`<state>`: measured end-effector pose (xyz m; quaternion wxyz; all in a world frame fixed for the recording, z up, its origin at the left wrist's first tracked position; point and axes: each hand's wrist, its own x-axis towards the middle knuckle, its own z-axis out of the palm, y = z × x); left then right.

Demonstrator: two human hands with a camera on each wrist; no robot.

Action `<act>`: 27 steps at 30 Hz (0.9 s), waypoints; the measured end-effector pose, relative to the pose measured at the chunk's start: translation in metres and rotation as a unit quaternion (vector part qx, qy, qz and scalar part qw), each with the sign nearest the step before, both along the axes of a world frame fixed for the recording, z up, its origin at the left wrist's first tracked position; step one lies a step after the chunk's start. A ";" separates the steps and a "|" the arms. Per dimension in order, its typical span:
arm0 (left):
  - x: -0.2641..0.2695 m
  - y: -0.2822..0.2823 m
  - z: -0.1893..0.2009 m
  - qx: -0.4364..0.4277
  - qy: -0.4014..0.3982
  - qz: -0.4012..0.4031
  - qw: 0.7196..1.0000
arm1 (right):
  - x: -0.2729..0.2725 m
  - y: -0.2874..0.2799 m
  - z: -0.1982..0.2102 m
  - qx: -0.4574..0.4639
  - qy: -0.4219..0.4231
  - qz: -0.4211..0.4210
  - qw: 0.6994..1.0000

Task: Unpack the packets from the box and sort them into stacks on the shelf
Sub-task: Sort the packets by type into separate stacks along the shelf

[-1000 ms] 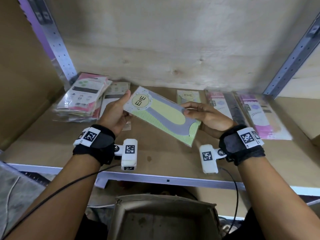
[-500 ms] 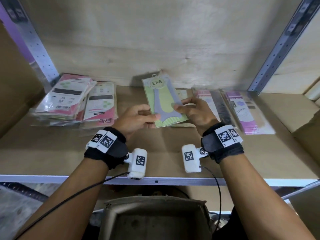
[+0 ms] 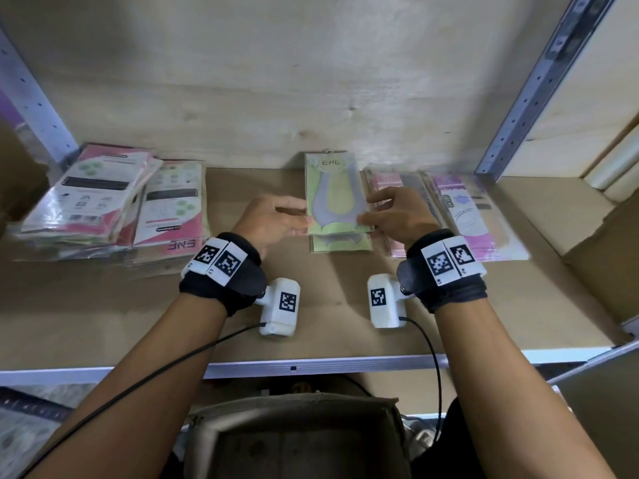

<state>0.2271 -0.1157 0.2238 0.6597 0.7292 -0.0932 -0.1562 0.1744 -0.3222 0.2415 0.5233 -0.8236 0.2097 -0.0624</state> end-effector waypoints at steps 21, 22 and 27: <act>0.001 -0.007 0.002 0.094 0.055 -0.029 0.994 | -0.010 0.002 0.005 -0.170 0.068 0.052 0.982; 0.001 -0.007 0.002 0.090 0.059 -0.029 0.994 | -0.010 0.002 0.005 -0.172 0.067 0.053 0.981; 0.004 -0.008 0.002 0.079 0.072 -0.029 0.994 | -0.010 0.002 0.005 -0.187 0.074 0.063 0.978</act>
